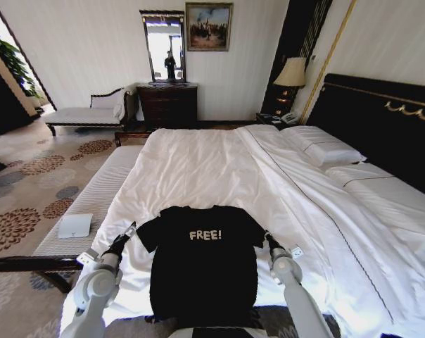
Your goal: Fold the clothes on the bed.
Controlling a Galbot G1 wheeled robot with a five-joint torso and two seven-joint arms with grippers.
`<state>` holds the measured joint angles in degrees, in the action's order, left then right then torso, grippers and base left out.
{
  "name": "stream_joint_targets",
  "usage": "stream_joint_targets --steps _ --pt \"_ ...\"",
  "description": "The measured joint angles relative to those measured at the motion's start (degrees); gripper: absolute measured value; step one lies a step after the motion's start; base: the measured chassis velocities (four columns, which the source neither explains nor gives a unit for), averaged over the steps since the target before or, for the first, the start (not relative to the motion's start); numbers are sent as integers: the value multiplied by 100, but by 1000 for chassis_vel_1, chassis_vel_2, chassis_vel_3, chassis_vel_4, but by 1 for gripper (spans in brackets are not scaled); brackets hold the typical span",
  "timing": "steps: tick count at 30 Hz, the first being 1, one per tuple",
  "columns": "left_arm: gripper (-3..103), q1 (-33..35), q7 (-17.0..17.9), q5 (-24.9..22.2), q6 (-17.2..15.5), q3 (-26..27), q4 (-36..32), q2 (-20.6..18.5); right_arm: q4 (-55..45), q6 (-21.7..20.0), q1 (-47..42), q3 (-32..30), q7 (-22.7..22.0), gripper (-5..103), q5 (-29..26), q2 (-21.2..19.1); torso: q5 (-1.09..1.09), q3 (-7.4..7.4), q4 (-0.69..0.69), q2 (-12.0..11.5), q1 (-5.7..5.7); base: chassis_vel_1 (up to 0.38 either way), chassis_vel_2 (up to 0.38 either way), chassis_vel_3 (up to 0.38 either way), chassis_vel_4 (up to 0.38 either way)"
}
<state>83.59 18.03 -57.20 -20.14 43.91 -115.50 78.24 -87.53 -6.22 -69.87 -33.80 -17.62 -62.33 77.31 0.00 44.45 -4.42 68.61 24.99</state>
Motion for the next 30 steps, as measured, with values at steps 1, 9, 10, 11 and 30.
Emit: stream_joint_targets --steps 1,9,10,11,30 --pt "100 1 4 1 -1 0 -6 3 -30 0 -25 -2 1 1 -1 -1 0 0 0 0 0 0 0 0 0" --pt "100 50 13 10 -2 5 -34 -4 -174 83 -84 -45 30 0 28 -49 0 0 0 0 0 0 0 0 0" --pt "100 50 13 10 -2 5 -34 -4 -174 83 -84 -45 30 0 28 -49 0 0 0 0 0 0 0 0 0" --pt "100 55 13 10 -2 13 -35 -14 -199 110 -75 -55 40 0 28 -67 0 0 0 0 0 0 0 0 0" --pt "100 14 39 -20 -12 33 -63 -103 -191 194 218 -43 68 0 -76 -457 -1 0 0 0 0 0 0 0 0"
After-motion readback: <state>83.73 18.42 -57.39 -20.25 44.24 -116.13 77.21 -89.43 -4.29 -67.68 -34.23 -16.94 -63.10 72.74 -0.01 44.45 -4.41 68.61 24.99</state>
